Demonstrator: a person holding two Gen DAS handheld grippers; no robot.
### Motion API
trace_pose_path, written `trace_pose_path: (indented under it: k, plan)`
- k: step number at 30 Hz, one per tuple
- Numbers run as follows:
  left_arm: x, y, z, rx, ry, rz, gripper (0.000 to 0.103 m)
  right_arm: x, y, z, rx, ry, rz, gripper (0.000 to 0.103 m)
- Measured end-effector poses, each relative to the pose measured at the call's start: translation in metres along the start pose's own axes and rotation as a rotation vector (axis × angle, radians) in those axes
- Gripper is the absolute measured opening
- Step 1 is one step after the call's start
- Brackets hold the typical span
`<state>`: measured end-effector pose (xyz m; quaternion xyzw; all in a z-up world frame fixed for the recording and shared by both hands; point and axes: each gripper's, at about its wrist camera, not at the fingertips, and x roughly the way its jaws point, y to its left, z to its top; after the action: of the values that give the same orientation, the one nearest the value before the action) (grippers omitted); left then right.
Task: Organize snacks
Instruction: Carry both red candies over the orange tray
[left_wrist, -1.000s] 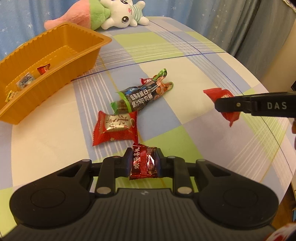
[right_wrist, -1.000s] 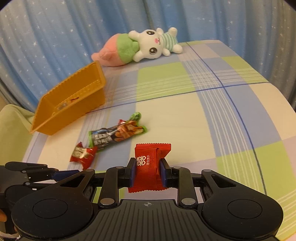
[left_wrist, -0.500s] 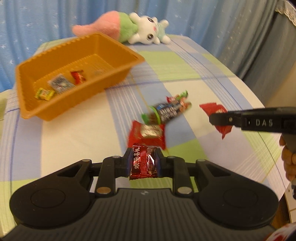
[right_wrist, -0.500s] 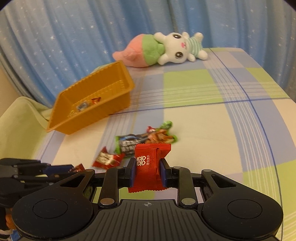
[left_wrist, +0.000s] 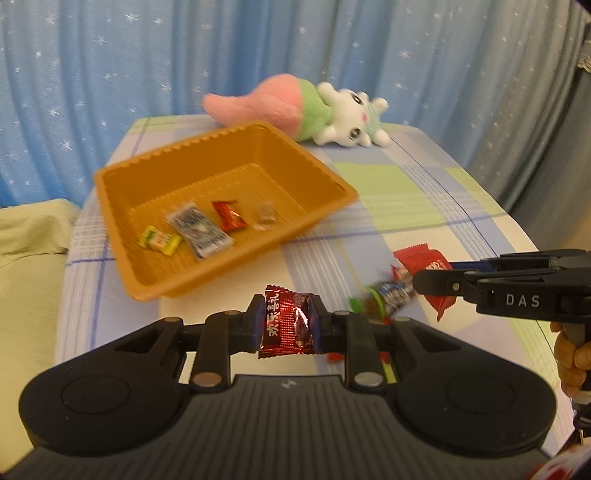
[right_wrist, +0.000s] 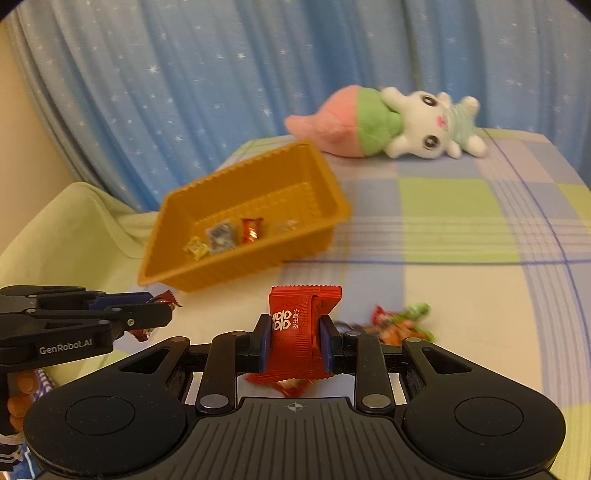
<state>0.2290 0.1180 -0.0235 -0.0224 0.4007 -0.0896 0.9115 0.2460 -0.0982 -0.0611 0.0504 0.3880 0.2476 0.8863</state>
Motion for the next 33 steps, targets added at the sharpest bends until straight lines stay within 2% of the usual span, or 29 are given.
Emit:
trace_pose_path:
  k: [7, 16, 33]
  plan:
    - [0.002, 0.026, 0.026, -0.036, -0.04, 0.05, 0.022, 0.026, 0.02, 0.03, -0.035, -0.017, 0.054, 0.027]
    - [0.027, 0.048, 0.066, -0.039, -0.081, 0.055, 0.022, 0.067, 0.038, 0.076, -0.093, -0.054, 0.069, 0.027]
    - [0.125, 0.075, 0.117, -0.05, -0.007, 0.078, 0.023, 0.147, 0.015, 0.121, -0.073, -0.03, 0.013, 0.027]
